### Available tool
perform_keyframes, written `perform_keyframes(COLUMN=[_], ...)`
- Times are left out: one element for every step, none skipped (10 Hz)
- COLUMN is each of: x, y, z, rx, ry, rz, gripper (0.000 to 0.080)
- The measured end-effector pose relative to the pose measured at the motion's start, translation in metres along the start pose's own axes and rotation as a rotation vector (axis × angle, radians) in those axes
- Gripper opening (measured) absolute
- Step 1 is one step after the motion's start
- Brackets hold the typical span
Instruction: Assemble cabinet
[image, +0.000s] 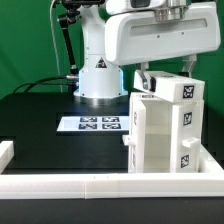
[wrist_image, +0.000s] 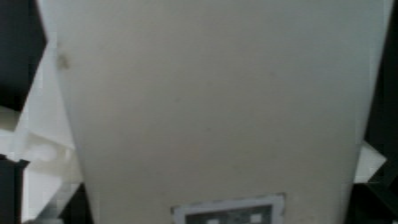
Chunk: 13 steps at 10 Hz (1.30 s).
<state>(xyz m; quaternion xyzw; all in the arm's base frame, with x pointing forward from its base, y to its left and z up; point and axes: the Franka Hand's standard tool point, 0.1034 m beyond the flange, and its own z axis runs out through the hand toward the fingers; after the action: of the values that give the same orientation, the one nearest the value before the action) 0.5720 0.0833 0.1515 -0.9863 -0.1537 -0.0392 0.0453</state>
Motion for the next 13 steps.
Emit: perform_keyframes(x=[0.0017, 0.0026, 0.0038, 0.0040, 0.0040, 0.0041, 0.0042, 0.0043, 0.0044, 0.0044, 0.0044, 0.0040, 0.0038], y=[-0.0004, -0.0009, -0.0009, -0.0001, 0.0004, 0.0004, 0.0005, 0.0005, 0.0005, 0.0005, 0.0007, 0.0015, 0.0014], z=[0.0001, 0.0001, 0.0001, 0.0005, 0.0005, 0.0005, 0.0005, 0.0004, 0.0005, 0.0005, 0.0005, 0.0007, 0.0008], rx=[-0.005, -0.005, -0.007, -0.008, -0.006, -0.005, -0.004, -0.002, -0.001, 0.001, 0.007, 0.012, 0.015], ry=[0.013, 0.019, 0.029, 0.036, 0.037, 0.038, 0.038, 0.039, 0.040, 0.040, 0.041, 0.042, 0.047], rz=[0.049, 0.143, 0.218, 0.253, 0.334, 0.400, 0.446, 0.527, 0.587, 0.641, 0.714, 0.801, 0.884], gripper=[0.0564, 0.0564, 0.0564, 0.0564, 0.0564, 0.0564, 0.0564, 0.0564, 0.0564, 0.0564, 0.0564, 0.0564, 0.0564])
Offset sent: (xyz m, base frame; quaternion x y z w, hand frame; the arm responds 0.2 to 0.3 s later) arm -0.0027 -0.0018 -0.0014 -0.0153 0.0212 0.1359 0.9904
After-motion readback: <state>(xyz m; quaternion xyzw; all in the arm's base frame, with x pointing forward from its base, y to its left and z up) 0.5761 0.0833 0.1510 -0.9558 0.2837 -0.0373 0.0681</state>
